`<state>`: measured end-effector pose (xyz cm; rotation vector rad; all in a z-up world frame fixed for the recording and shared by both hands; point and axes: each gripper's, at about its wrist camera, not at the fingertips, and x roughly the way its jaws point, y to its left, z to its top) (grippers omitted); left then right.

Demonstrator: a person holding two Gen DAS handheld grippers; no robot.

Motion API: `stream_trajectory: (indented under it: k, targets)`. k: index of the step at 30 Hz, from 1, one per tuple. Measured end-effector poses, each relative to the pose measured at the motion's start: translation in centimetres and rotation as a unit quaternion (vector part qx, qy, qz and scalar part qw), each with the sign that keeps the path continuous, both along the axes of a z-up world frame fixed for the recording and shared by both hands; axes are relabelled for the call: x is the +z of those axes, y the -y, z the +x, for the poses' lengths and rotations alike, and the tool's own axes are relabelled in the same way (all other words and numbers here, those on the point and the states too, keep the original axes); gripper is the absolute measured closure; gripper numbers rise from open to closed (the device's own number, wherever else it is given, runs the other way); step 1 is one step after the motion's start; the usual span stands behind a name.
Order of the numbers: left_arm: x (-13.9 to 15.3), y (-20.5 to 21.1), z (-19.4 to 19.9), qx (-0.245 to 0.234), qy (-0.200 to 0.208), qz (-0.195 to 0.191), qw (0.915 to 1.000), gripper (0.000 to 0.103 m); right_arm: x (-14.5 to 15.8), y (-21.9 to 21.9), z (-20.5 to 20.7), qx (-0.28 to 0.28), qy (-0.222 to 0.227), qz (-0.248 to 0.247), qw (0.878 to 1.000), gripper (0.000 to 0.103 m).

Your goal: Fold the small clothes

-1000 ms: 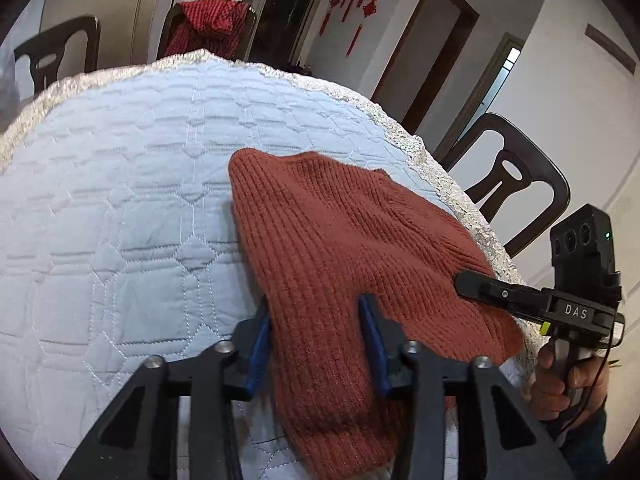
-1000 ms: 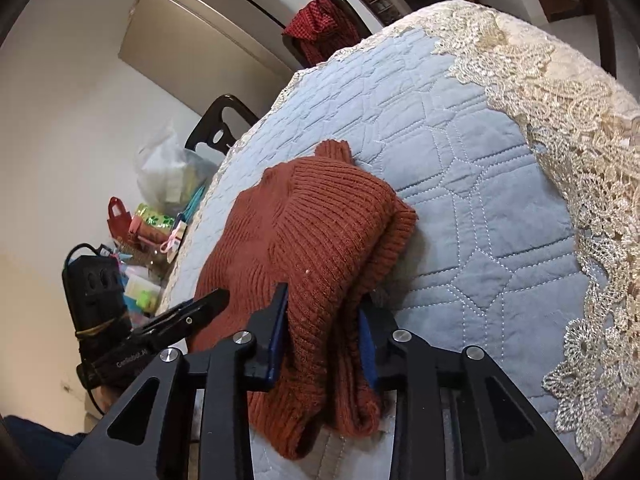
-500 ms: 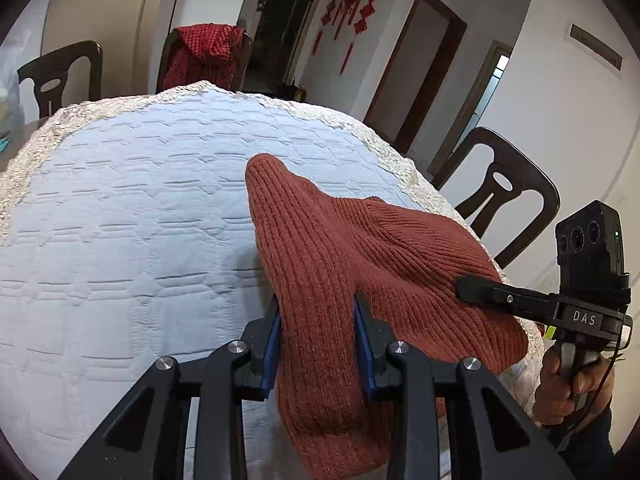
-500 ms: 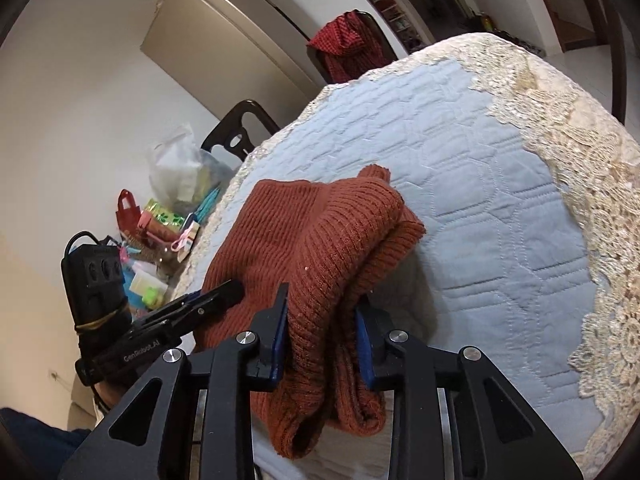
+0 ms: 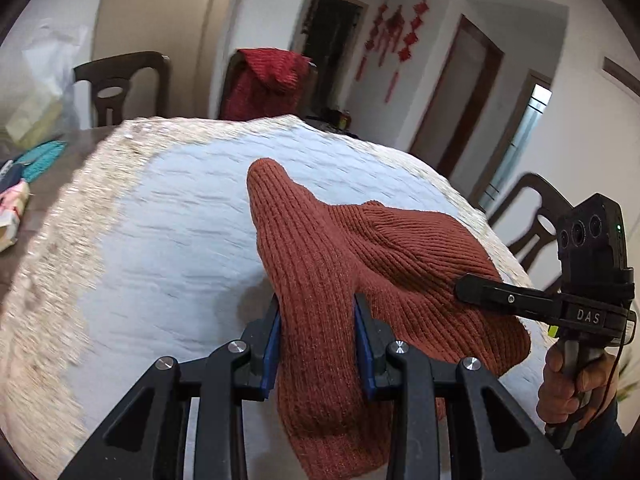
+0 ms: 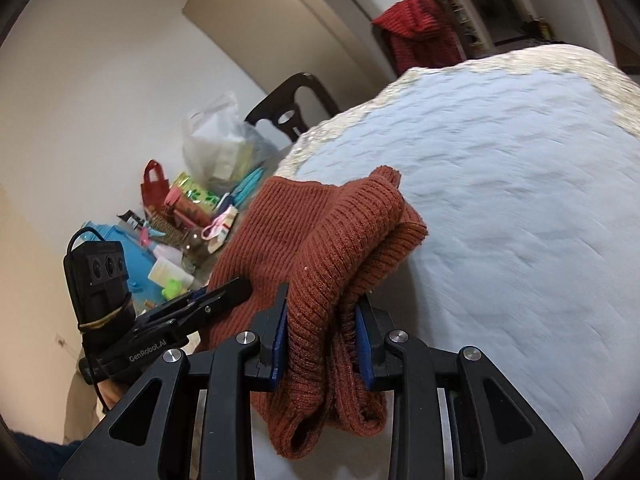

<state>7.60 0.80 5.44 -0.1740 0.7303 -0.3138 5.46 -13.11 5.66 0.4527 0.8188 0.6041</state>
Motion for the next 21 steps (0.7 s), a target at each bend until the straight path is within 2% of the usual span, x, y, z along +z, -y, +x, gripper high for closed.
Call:
stream_trajectory:
  k: [5, 10, 12, 14, 17, 21]
  targets:
    - [-0.1, -3.5, 2.3, 0.012, 0.002, -0.009, 0.9999, 0.068, 0.1, -3.9, 2.8, 0.022, 0.006, -0.001, 1.000, 0.074]
    - [-3.3, -5.7, 4.9, 0.023, -0.032, -0.015, 0.9991, 0.067, -1.8, -5.1, 5.3, 0.022, -0.008, -0.004, 1.000, 0.073]
    - [-4.9, -6.2, 5.4, 0.033, -0.056, -0.015, 0.9978, 0.060, -3.5, -5.1, 6.3, 0.020, -0.035, -0.017, 0.999, 0.071]
    - [-5.2, -6.6, 4.7, 0.036, -0.052, -0.028, 0.9976, 0.059, -4.8, -4.7, 6.5, 0.009, -0.060, -0.036, 0.997, 0.068]
    - [-4.2, -6.9, 3.3, 0.044, -0.036, -0.022, 0.9981, 0.060, -4.3, -3.8, 5.4, 0.006, -0.052, -0.043, 0.998, 0.067]
    - [-2.0, -6.4, 2.5, 0.051, 0.006, 0.000, 0.9987, 0.060, -1.4, -3.2, 4.2, -0.025, 0.006, -0.083, 0.996, 0.067]
